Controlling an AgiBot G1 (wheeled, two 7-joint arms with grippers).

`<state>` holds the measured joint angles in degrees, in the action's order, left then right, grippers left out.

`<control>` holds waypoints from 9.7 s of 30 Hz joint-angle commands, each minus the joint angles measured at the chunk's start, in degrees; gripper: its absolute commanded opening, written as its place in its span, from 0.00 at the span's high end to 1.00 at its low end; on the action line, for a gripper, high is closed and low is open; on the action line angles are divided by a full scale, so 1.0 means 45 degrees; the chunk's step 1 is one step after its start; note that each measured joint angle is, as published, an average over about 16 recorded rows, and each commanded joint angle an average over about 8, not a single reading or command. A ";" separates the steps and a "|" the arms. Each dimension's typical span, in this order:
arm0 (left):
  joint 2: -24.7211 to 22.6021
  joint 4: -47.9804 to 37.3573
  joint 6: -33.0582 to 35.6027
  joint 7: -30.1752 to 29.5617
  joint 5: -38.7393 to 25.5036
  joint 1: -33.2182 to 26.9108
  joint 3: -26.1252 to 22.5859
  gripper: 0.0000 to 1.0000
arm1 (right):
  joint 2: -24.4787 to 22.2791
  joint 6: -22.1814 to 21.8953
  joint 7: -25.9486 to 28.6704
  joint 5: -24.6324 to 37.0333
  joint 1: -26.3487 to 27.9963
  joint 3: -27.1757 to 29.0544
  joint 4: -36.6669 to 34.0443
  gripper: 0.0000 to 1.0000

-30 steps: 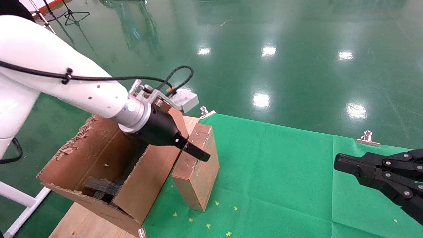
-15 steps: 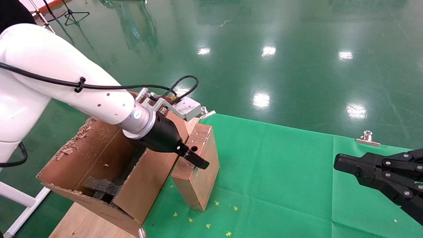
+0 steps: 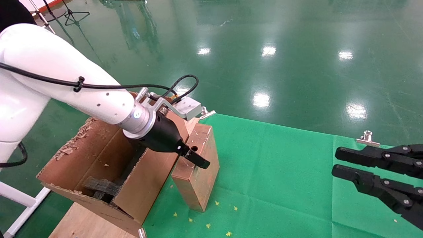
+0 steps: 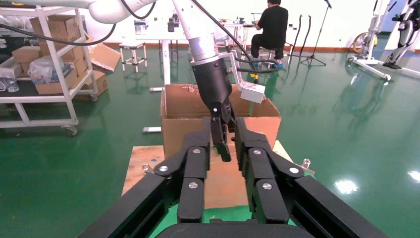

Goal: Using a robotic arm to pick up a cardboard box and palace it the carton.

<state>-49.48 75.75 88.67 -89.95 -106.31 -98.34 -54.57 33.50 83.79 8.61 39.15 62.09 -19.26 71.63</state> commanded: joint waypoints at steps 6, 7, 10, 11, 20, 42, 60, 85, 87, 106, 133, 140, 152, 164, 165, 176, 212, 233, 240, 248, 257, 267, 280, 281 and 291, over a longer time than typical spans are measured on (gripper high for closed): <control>0.0005 0.0001 0.0000 -0.0014 0.0023 0.0021 0.0037 1.00 | 0.0000 0.0000 0.0000 0.0000 0.0000 0.0000 0.0000 0.00; 0.0005 0.0001 0.0000 -0.0015 0.0025 0.0023 0.0039 1.00 | 0.0000 0.0000 0.0000 0.0000 0.0000 0.0000 0.0000 0.00; 0.0008 0.0001 0.0000 -0.0017 0.0029 0.0028 0.0047 1.00 | 0.0000 0.0000 0.0000 0.0000 0.0000 0.0000 0.0000 0.00; 0.0008 0.0001 0.0000 -0.0018 0.0030 0.0029 0.0049 1.00 | 0.0000 0.0000 0.0000 0.0000 0.0000 0.0000 0.0000 0.00; 0.0009 -0.0027 -0.0015 0.0023 0.0030 0.0021 0.0042 1.00 | 0.0000 0.0000 0.0000 0.0001 0.0001 0.0000 0.0000 0.00; 0.3750 -0.1329 -0.0421 0.4774 0.1894 -0.3838 0.2646 1.00 | -0.0001 0.0000 -0.0001 -0.0001 0.0001 -0.0002 -0.0001 0.00; 0.5492 -0.6666 -0.2937 0.8517 0.0342 -0.1196 0.1698 1.00 | -0.0001 -0.0001 -0.0002 -0.0002 0.0002 -0.0004 -0.0001 0.00; 0.4006 -1.1425 -0.4935 1.0974 0.0585 0.0353 0.1443 1.00 | -0.0002 -0.0002 -0.0003 -0.0003 0.0002 -0.0006 -0.0001 0.00; 0.3847 -1.1773 -0.5003 1.1173 0.0570 0.0378 0.1417 1.00 | -0.0002 -0.0002 -0.0003 -0.0004 0.0002 -0.0006 -0.0001 0.00; 0.3422 -1.2757 -0.5159 1.1680 0.0556 0.0362 0.1385 0.00 | -0.0003 -0.0005 -0.0004 -0.0006 -0.0001 -0.0005 -0.0005 0.00; 0.4547 -1.0410 -0.2651 1.2925 0.4343 0.0100 0.3296 0.00 | -0.0004 -0.0006 -0.0005 -0.0008 -0.0001 -0.0006 -0.0007 0.00; 0.4635 -0.9823 -0.2241 1.2979 0.4626 0.0128 0.3369 0.00 | -0.0006 -0.0009 -0.0006 -0.0011 -0.0004 -0.0006 -0.0009 0.00; 0.4492 -0.9050 -0.2151 1.3408 0.5486 0.0888 0.3841 0.00 | -0.0007 -0.0011 -0.0006 -0.0013 -0.0004 -0.0007 -0.0009 0.00; 0.4203 -0.7119 -0.1815 1.4354 0.7479 0.2530 0.4906 0.00 | -0.0007 -0.0011 -0.0007 -0.0013 -0.0004 -0.0008 -0.0010 0.00; 0.4180 -0.6959 -0.1788 1.4432 0.7643 0.2665 0.4994 0.00 | -0.0007 -0.0011 -0.0007 -0.0013 -0.0004 -0.0009 -0.0010 0.00; 0.3913 -0.5175 -0.1478 1.5305 0.9483 0.4183 0.5978 0.00 | -0.0008 -0.0011 -0.0008 -0.0014 -0.0003 -0.0010 -0.0010 0.00; 0.3181 -0.0223 -0.0615 1.7672 1.4611 0.8386 0.8704 0.00 | -0.0010 -0.0017 -0.0009 -0.0018 -0.0006 -0.0011 -0.0014 0.00; 0.3206 -0.0470 -0.0655 1.7598 1.4354 0.8194 0.8579 0.00 | -0.0010 -0.0017 -0.0009 -0.0018 -0.0007 -0.0011 -0.0014 0.00; 0.3211 -0.0495 -0.0662 1.7591 1.4318 0.8169 0.8562 0.00 | -0.0010 -0.0017 -0.0009 -0.0018 -0.0007 -0.0011 -0.0014 0.00; 0.3218 -0.0515 -0.0670 1.7585 1.4298 0.8152 0.8552 0.00 | -0.0010 -0.0017 -0.0009 -0.0018 -0.0007 -0.0011 -0.0014 0.00; 0.3222 -0.0524 -0.0675 1.7579 1.4290 0.8145 0.8543 0.00 | -0.0010 -0.0017 -0.0009 -0.0018 -0.0007 -0.0011 -0.0013 0.00; 0.3222 -0.0534 -0.0675 1.7576 1.4279 0.8137 0.8539 0.00 | -0.0010 -0.0016 -0.0009 -0.0019 -0.0007 -0.0011 -0.0013 0.00; 0.3222 -0.0537 -0.0676 1.7576 1.4269 0.8132 0.8539 0.00 | -0.0010 -0.0016 -0.0009 -0.0019 -0.0007 -0.0011 -0.0013 0.00; 0.3222 -0.0537 -0.0676 1.7576 1.4269 0.8132 0.8539 0.00 | -0.0010 -0.0016 -0.0009 -0.0019 -0.0006 -0.0011 -0.0013 0.00; 0.3222 -0.0537 -0.0676 1.7576 1.4269 0.8132 0.8539 0.00 | -0.0010 -0.0016 -0.0009 -0.0018 -0.0007 -0.0011 -0.0013 0.00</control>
<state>-34.98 73.34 85.63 -10.86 -42.10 -61.74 -16.14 33.46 83.72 8.57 39.07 62.06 -19.31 71.57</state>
